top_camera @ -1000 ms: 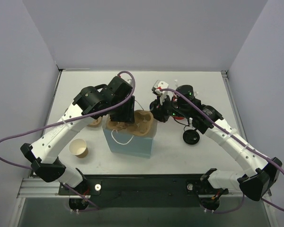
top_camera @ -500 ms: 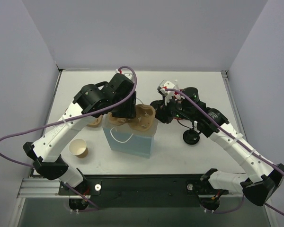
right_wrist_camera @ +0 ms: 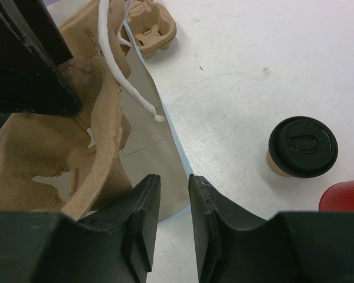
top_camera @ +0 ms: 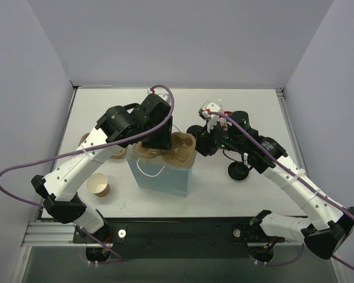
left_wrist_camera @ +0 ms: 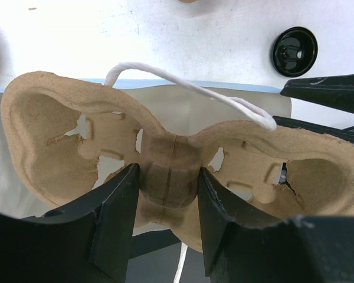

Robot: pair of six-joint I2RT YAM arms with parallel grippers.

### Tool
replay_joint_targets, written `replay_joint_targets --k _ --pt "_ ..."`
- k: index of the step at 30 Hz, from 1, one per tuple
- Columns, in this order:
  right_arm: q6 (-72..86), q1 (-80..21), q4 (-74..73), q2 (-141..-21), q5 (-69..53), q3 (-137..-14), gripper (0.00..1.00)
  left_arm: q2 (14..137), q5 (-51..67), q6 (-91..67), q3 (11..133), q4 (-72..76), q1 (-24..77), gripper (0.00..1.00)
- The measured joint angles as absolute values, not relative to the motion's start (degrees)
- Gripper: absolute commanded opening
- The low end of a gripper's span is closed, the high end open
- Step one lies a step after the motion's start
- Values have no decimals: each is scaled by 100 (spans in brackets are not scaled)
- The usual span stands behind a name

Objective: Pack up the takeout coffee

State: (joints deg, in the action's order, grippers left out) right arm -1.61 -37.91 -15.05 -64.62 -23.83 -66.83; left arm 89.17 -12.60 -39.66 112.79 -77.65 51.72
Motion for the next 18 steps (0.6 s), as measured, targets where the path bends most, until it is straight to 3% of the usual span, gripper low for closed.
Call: replay_joint_targets --k 18 --pt "-165 -3782 -1645 -6357 -2331 -6608 29 8873 -1334 -3979 10855 -7743 5210 37"
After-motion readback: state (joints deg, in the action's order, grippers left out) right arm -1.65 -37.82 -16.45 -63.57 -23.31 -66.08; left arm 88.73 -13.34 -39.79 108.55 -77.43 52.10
